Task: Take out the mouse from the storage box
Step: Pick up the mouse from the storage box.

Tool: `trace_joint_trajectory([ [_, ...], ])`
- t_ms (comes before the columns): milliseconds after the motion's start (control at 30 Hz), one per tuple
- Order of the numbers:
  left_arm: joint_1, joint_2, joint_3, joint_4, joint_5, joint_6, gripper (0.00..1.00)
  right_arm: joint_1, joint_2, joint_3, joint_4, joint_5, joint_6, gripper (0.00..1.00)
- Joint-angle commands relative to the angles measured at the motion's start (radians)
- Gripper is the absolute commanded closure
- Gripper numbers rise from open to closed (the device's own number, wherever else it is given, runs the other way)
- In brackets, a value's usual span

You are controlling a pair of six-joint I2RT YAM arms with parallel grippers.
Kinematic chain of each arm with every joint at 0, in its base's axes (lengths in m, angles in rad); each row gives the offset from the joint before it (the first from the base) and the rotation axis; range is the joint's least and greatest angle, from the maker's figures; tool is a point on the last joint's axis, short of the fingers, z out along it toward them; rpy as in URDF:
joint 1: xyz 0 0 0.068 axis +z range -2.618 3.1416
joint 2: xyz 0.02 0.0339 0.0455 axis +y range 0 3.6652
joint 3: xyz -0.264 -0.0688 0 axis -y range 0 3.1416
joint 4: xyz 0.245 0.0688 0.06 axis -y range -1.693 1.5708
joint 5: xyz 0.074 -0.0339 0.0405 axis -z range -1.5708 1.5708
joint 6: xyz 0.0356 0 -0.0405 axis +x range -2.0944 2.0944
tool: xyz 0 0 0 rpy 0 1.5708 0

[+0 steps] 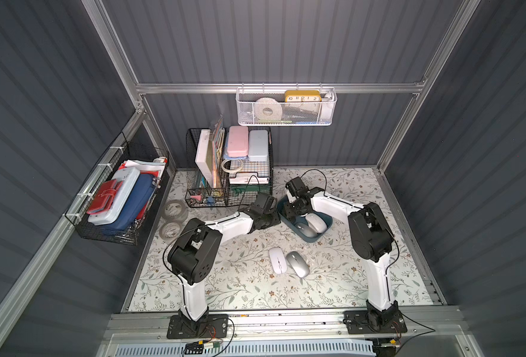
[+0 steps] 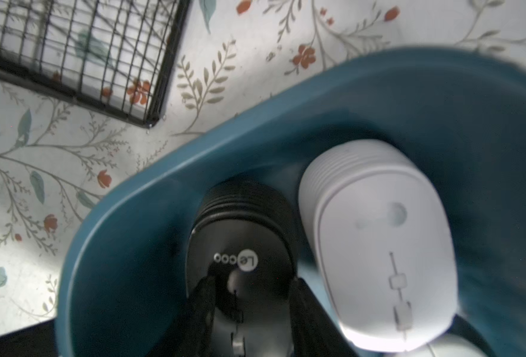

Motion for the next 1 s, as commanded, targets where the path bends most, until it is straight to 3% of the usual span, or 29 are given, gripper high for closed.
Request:
trace_joint_trajectory([
  [0,0.003,-0.048,-0.010,0.002,-0.005,-0.008,0.55,0.025,0.043,-0.040,-0.120,-0.034,0.005,0.56],
  [100,0.004,-0.048,-0.016,0.003,-0.009,-0.008,0.55,0.025,0.021,-0.042,-0.127,-0.017,0.008,0.52],
  [333,0.004,-0.042,-0.008,0.006,0.005,-0.004,0.55,0.027,0.028,-0.081,-0.101,-0.091,0.045,0.30],
  [500,0.004,-0.034,-0.008,0.015,0.013,-0.003,0.55,0.039,0.060,-0.110,-0.081,-0.096,0.107,0.25],
  [633,0.004,-0.021,0.000,0.018,0.027,-0.004,0.56,0.041,0.097,-0.112,-0.062,-0.070,0.153,0.27],
  [967,0.004,-0.020,0.004,0.010,0.027,-0.002,0.55,0.040,0.003,-0.162,0.053,-0.075,0.136,0.50],
])
